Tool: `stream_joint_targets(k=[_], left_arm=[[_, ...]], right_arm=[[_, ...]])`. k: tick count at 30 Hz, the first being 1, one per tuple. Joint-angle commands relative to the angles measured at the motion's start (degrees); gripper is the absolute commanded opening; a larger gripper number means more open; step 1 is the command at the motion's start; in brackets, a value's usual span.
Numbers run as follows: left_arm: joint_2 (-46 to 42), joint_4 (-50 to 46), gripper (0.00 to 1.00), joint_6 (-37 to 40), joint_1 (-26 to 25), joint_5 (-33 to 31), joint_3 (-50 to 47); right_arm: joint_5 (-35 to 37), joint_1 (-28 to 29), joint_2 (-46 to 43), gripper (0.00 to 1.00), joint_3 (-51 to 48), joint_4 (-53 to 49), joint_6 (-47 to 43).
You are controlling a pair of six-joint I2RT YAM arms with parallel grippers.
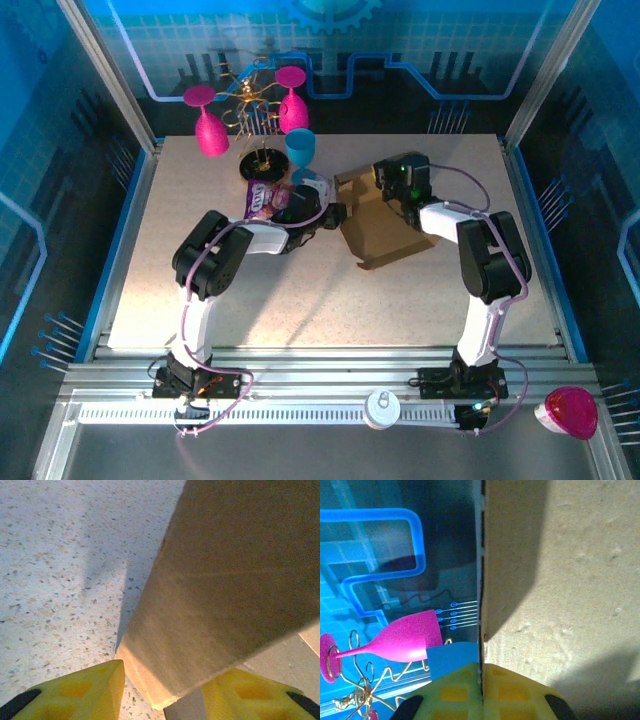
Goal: Fold the paper box
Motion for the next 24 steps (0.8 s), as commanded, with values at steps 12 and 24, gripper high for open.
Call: stream_joint_targets(k=[12,24], left_arm=[[-0.41,-1.88,0.45,-3.03,-0.44,-6.69,3.79],[1.37,-3.71,0.48,-3.17,-0.55,-7.56,7.61]], right_arm=[[2.41,1.55,1.57,0.00,-8.29,13.00,2.83],[1.41,1.71,2.55,0.00,-8.69,14.26,3.41]])
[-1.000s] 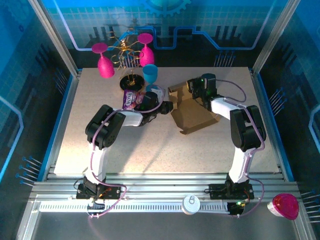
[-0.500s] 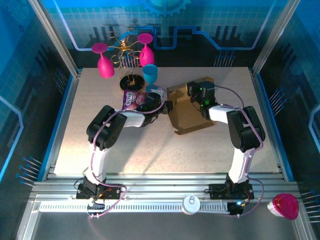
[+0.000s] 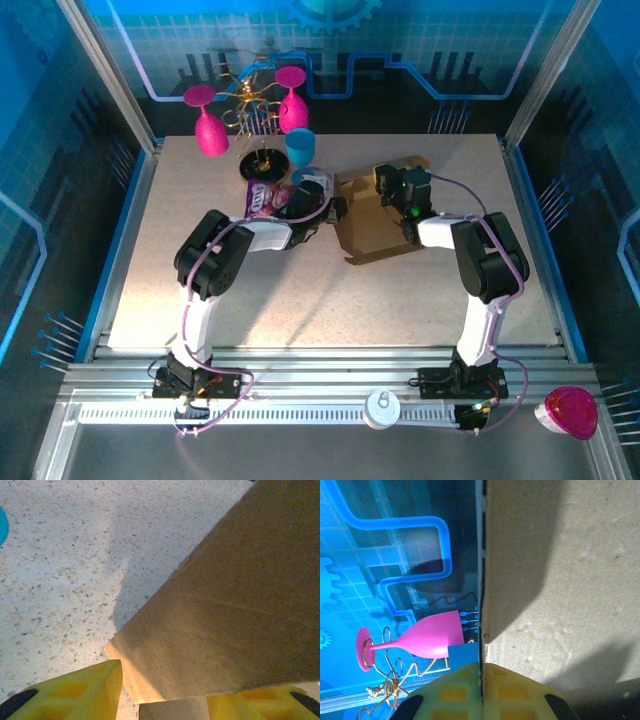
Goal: Fold the paper box
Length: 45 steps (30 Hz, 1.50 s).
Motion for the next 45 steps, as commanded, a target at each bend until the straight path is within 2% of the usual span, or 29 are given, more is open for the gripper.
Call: stream_joint_targets(k=[1,18,27,39,45], left_arm=[[0.71,0.91,0.48,-0.45,-0.06,-2.64,3.66],[2.17,-1.52,0.50,5.78,-1.26,-7.89,7.97],[3.20,-3.70,0.30,6.76,-1.52,-9.15,9.19],[4.95,-11.28,0.25,5.36,-2.58,-14.42,13.66],[5.82,-20.11,0.09,4.08,-2.88,-18.18,17.74]], right_arm=[[-1.06,1.10,2.03,0.00,-1.11,-1.81,0.37],[-1.66,1.10,2.82,0.00,1.69,-5.22,0.72],[-1.57,1.13,3.25,0.00,2.50,-5.19,0.98],[-1.33,1.79,3.52,0.00,2.10,-4.53,1.11],[-1.32,1.58,3.26,0.00,2.12,-4.92,1.06]])
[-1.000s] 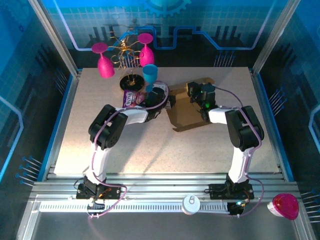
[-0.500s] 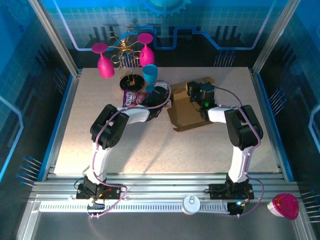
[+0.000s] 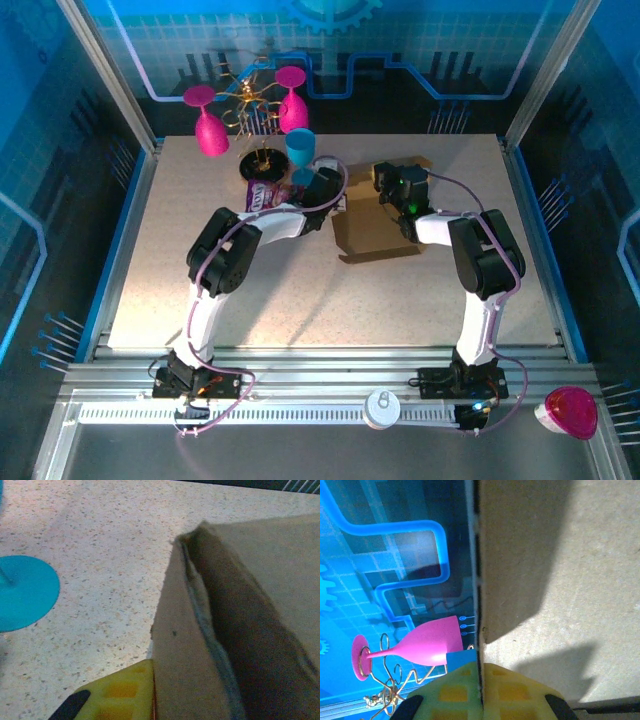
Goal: Fold the paper box
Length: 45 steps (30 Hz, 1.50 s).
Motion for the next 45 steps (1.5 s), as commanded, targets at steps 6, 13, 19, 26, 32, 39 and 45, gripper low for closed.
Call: stream_joint_targets(k=[6,13,19,26,32,39,45], left_arm=[[1.93,-12.09,0.00,-1.90,-0.67,-5.34,5.96],[2.05,-13.88,0.00,-0.17,-0.97,-7.27,6.75],[0.26,-13.44,0.00,0.65,-0.91,-6.81,5.99],[-2.65,-15.24,0.00,0.56,-0.78,-4.51,6.11],[-5.99,-22.28,0.00,-1.60,-0.17,-2.69,9.17],[-6.73,-43.67,0.00,-4.09,1.89,4.66,23.57],[-7.89,-57.24,0.00,-3.79,2.18,7.48,30.38]], right_arm=[[-1.87,1.16,1.39,0.00,0.07,-3.98,0.27],[-1.61,1.18,0.21,0.05,0.21,-5.29,-0.10],[-1.83,-0.35,-4.85,0.30,0.63,-10.13,-3.73],[-3.74,-3.79,-16.00,0.54,-0.23,-19.82,-9.11],[-3.62,-7.37,-26.60,0.53,7.76,-44.89,-21.57],[-1.57,-12.79,-29.61,0.49,21.98,-73.08,-34.80],[-6.49,-12.69,-25.76,0.49,30.71,-80.52,-34.76]])
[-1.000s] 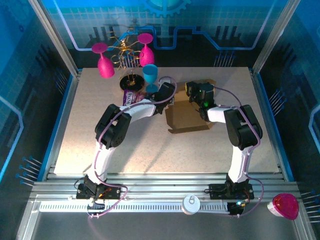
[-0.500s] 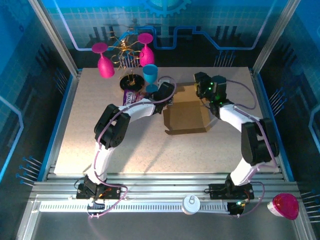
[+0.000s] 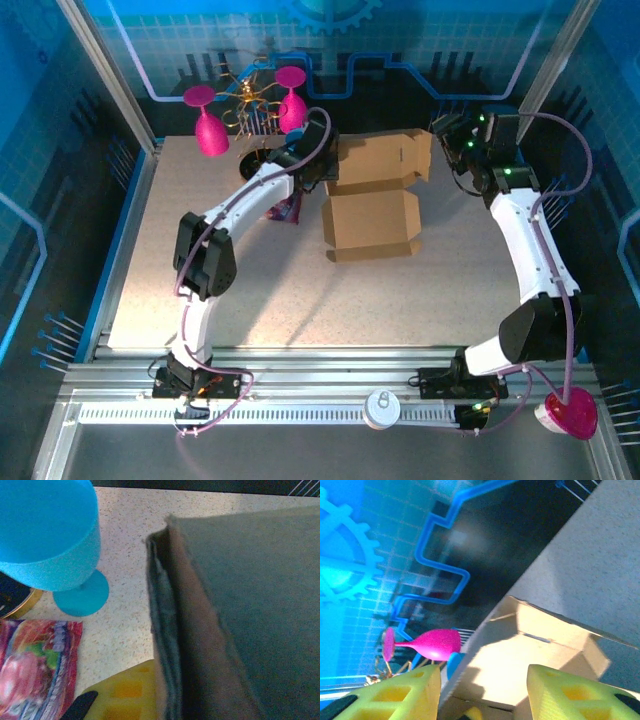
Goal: Fold the paper box
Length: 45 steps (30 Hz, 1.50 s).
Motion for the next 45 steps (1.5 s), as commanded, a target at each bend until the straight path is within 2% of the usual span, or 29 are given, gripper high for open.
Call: stream_joint_targets(k=[1,6,16,22,39,45], left_arm=[[-2.72,-13.18,0.00,-1.07,-0.30,3.75,3.32],[-3.84,-19.50,0.00,-2.62,-0.75,3.50,5.64],[-3.08,-26.18,0.00,-4.06,-2.43,3.43,9.91],[-3.15,-27.42,0.00,-4.00,-2.49,3.73,10.37],[-3.00,-26.55,0.00,-3.62,-2.58,3.84,10.42],[-3.03,-26.41,0.00,-3.46,-2.86,3.91,10.29]], right_arm=[[-2.54,1.20,3.46,0.49,5.82,-10.50,-3.70],[-2.00,4.06,8.15,0.48,14.35,-14.99,-6.17],[-2.25,6.94,15.33,0.48,20.73,-20.33,-6.86],[-1.87,6.95,17.07,0.49,19.97,-19.93,-6.84],[-6.91,7.56,16.15,0.48,14.59,-18.91,-1.10],[-9.54,7.70,15.92,0.41,12.45,-15.40,2.94]])
